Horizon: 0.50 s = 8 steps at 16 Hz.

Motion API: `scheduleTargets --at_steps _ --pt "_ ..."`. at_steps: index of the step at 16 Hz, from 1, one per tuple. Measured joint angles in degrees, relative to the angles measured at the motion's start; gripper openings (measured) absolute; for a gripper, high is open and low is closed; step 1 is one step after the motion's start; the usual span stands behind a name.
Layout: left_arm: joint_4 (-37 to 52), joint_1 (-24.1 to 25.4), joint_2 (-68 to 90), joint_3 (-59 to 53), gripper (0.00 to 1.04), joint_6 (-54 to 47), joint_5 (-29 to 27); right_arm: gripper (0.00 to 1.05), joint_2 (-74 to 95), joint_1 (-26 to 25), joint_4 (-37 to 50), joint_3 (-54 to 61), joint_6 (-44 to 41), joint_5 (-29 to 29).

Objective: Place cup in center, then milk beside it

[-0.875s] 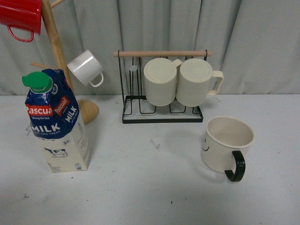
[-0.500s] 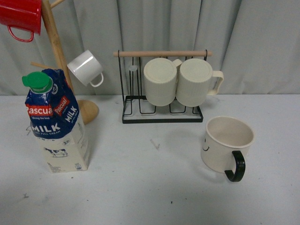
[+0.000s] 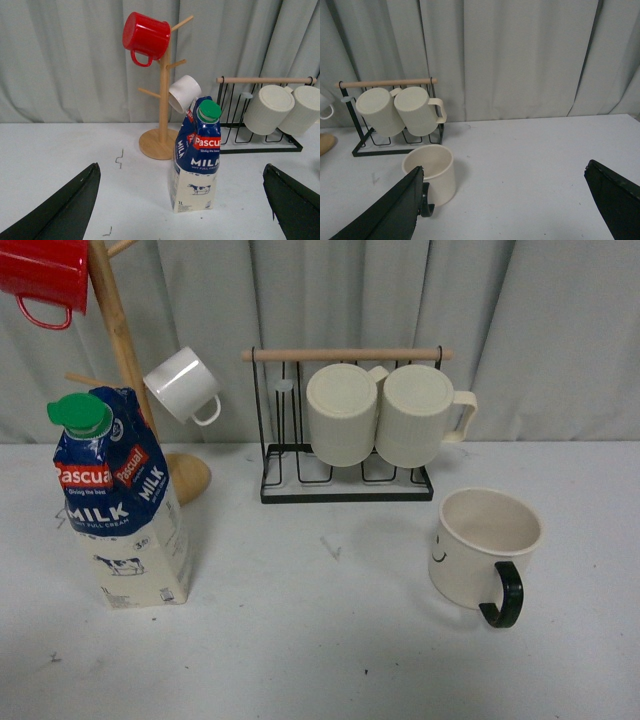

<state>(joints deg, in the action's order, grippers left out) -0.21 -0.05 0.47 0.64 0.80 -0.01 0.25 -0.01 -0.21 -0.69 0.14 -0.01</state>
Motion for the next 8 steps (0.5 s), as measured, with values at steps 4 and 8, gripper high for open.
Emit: scheduleTargets --at_steps 4,8 --pt "0.02 0.00 0.00 0.00 0.98 0.00 -0.07 0.98 22.51 -13.97 -8.33 -10.73 -4.31 -29.11" --pt "0.00 0.02 0.00 0.00 0.98 0.00 -0.02 0.98 50.40 -10.34 15.06 -22.53 -1.57 -22.12"
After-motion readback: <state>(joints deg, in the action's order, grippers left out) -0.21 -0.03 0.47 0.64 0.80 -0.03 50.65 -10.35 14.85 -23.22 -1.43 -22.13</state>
